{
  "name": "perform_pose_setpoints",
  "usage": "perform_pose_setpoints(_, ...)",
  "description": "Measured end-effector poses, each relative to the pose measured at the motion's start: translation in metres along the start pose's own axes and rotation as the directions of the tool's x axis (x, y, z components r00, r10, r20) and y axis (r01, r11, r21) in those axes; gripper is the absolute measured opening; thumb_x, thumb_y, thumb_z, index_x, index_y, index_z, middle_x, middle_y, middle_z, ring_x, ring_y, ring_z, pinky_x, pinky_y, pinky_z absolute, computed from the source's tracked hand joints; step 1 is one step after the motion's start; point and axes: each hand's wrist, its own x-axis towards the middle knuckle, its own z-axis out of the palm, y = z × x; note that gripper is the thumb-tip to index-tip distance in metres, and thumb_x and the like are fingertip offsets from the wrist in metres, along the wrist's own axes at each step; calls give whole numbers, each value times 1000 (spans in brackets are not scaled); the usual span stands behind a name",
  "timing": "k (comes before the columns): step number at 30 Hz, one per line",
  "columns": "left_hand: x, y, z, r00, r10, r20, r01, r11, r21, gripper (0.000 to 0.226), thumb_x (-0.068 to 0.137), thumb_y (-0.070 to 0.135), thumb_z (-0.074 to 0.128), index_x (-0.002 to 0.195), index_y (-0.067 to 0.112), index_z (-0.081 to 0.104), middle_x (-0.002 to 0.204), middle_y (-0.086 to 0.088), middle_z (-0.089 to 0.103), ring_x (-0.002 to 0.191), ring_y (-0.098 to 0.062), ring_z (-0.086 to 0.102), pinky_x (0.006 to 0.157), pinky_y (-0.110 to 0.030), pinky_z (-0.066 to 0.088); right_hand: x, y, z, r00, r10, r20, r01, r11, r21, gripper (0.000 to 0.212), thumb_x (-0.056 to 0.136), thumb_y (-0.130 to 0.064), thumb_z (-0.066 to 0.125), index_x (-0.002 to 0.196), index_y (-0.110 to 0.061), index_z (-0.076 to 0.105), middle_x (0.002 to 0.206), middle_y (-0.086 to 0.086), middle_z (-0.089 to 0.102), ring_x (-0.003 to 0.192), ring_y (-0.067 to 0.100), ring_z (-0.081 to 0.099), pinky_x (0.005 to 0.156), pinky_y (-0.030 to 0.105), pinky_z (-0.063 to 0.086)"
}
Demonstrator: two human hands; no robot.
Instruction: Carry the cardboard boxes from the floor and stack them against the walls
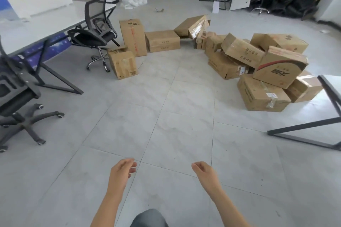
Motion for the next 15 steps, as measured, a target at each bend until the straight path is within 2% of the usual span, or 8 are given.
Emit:
perform_pose_setpoints(3, 33, 7, 32, 997, -59, 53, 58, 998, 18, 13, 93, 12, 54, 84, 8, 63, 88, -11, 66, 80, -24, 60, 72, -31, 42, 28, 6, -7, 997, 75, 25, -74, 997, -38, 16, 95, -29, 49, 96, -15, 57, 86, -7, 57, 79, 8, 52, 62, 13, 37)
perform_pose_setpoints(6, 80, 25, 66, 994, -85, 74, 82, 996, 43, 13, 93, 11, 53, 84, 9, 62, 88, -12, 65, 80, -25, 60, 75, -33, 42, 74, -2, -22, 992, 123, 17, -122, 992, -39, 34, 96, -30, 45, 77, -3, 49, 69, -1, 39, 64, 12, 36, 57, 28, 27)
perform_pose_setpoints(9, 136, 52, 105, 991, -76, 111, 70, 996, 54, 14, 93, 11, 52, 84, 10, 62, 88, -11, 65, 83, -26, 60, 77, -33, 43, 131, -28, -44, 993, 99, -62, -99, 995, 0, 39, 97, -31, 44, 64, -14, 33, 60, -6, 28, 56, 10, 28, 56, 26, 22)
perform_pose_setpoints(12, 195, 93, 149, 988, -48, 146, 42, 998, 43, 11, 93, 11, 52, 89, 7, 62, 89, -11, 65, 80, -24, 60, 73, -30, 44, 190, -61, -72, 990, 85, -115, -87, 996, -10, 39, 97, -33, 44, 64, -16, 33, 59, -6, 29, 55, 10, 29, 53, 24, 22)
perform_pose_setpoints(15, 249, 143, 198, 981, -22, 190, 13, 999, 51, 11, 93, 11, 52, 89, 7, 62, 88, -11, 65, 77, -22, 60, 71, -27, 43, 246, -102, -112, 976, 82, -203, -76, 996, 40, 37, 98, -31, 44, 66, -14, 38, 62, -4, 34, 58, 12, 33, 57, 28, 26)
